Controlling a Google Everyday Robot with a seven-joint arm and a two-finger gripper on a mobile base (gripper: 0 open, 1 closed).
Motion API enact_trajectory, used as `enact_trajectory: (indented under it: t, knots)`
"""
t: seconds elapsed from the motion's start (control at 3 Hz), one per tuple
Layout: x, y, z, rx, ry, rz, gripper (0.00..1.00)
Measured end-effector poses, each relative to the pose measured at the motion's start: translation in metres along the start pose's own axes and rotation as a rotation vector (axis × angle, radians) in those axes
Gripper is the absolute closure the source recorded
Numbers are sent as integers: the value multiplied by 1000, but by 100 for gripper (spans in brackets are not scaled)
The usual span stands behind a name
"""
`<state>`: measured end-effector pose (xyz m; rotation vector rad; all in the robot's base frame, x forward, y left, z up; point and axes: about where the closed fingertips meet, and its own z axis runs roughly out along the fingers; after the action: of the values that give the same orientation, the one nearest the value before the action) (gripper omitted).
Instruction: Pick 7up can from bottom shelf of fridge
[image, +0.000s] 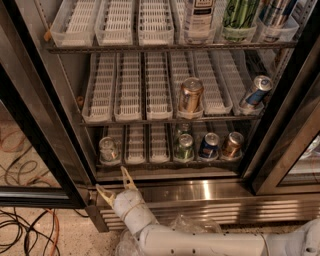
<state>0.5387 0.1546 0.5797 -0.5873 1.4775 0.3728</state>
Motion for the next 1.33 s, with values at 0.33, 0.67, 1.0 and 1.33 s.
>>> enact_trajectory:
  t: [0.33, 0.67, 1.0, 1.33]
  knots:
    - [1, -2, 6, -1, -1, -4, 30]
    - [0, -8, 13, 1, -4, -9, 20]
    - [-1, -13, 20, -2, -7, -12, 25]
    - [-18, -33, 87, -32, -41, -30, 32]
